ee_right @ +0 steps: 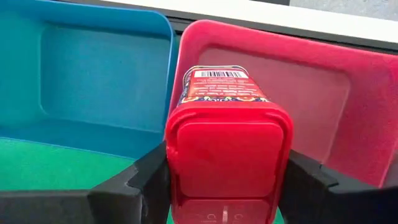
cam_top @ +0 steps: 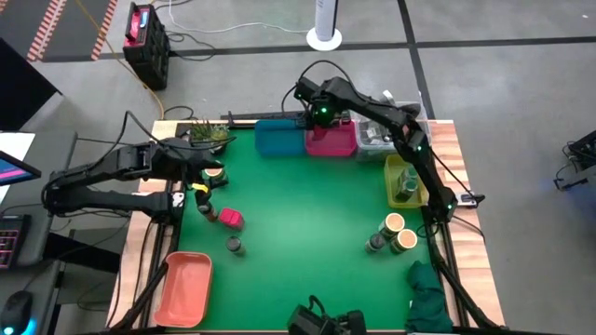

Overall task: Sort spices by type
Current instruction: Put the right red spice can into the red bin

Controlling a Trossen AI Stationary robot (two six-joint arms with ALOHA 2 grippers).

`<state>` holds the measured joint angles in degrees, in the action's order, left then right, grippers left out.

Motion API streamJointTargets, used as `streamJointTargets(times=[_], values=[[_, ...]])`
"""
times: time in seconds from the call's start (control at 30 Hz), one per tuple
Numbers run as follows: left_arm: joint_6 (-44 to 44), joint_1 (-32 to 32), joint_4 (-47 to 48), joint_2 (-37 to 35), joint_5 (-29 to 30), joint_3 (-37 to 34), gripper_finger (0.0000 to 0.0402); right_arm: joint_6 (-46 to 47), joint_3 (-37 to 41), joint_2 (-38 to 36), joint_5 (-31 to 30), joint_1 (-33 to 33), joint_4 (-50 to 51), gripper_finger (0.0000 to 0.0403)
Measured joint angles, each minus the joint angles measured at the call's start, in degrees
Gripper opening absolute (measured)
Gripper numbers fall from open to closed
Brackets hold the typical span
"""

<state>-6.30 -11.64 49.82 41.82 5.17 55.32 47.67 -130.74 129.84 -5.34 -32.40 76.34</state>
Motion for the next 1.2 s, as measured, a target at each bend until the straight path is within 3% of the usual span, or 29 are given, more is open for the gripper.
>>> streamJointTargets(times=[0.77, 0.93, 1.03, 1.2], values=[[4.72, 0.00, 0.27, 0.07, -1.64, 0.01, 0.0244, -3.76, 0.00, -0.04, 0.96, 0.00, -0.31, 0.0291], [4.64, 0.00, 1.64, 0.30, -5.37, 0.08, 0.0244, -6.35, -4.30, -0.16, 0.95, 0.11, 2.33, 0.0291], [3.36, -0.01, 1.95, 0.77, -6.45, 0.08, 0.0244, -3.36, -4.09, -0.83, 0.66, 0.67, 1.42, 0.0291], [3.71, -0.01, 2.06, 0.92, -6.59, 0.08, 0.0244, -2.67, -4.09, -0.46, -5.64, 5.10, -0.70, 0.0291]])
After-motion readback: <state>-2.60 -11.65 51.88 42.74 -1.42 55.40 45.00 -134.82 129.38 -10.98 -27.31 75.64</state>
